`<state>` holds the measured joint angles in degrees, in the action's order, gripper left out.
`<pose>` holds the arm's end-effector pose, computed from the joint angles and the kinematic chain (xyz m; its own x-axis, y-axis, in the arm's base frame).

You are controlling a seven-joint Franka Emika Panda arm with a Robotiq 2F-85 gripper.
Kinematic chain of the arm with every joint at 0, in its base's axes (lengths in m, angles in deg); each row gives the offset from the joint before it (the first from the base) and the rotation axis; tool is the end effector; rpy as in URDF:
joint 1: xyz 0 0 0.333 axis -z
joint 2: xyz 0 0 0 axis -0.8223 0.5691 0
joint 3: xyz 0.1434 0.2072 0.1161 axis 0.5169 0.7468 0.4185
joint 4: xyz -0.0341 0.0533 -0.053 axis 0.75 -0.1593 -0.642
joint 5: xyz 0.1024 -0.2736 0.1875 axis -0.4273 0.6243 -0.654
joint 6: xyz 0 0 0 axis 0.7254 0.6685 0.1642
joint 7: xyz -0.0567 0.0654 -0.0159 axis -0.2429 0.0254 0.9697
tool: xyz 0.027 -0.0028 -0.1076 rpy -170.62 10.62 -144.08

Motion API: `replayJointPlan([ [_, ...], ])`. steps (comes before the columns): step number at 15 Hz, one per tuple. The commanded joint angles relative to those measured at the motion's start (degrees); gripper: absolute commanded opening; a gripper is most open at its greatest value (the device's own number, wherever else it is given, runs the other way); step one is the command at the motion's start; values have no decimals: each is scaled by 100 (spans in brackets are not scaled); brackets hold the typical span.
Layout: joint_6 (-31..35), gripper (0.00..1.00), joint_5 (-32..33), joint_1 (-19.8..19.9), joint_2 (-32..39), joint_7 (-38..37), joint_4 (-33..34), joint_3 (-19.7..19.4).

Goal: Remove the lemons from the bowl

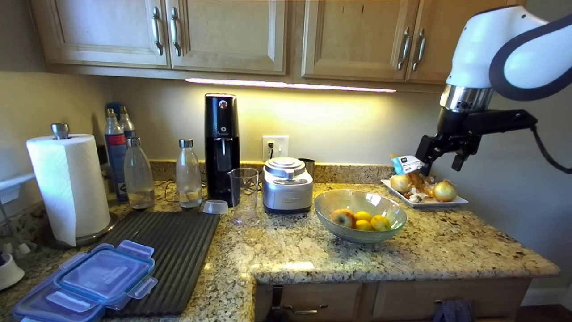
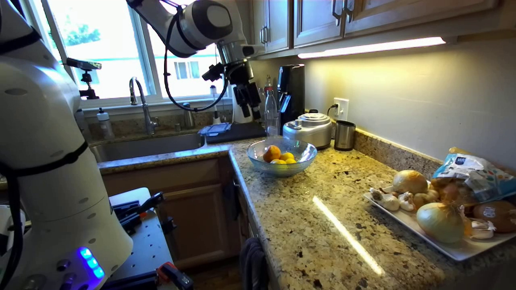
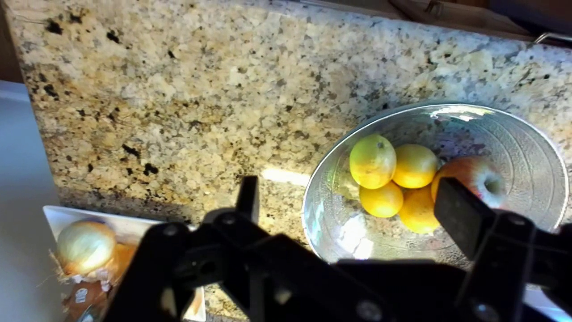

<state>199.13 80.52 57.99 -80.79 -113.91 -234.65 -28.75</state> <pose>0.4086 0.0962 0.3653 0.9625 -0.1610 0.2181 -0.1875 -0.9765 0.1064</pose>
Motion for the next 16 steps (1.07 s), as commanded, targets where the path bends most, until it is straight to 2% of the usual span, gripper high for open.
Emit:
replayJointPlan([
  [1, 67, 100, 46, -191, 123, -55, 26, -130],
  [8, 158, 100, -54, -295, 413, 21, 165, -165],
  [11, 303, 100, -235, -436, 960, 595, 385, -273],
  [16, 414, 100, -70, -641, 1719, 1250, 859, -421],
])
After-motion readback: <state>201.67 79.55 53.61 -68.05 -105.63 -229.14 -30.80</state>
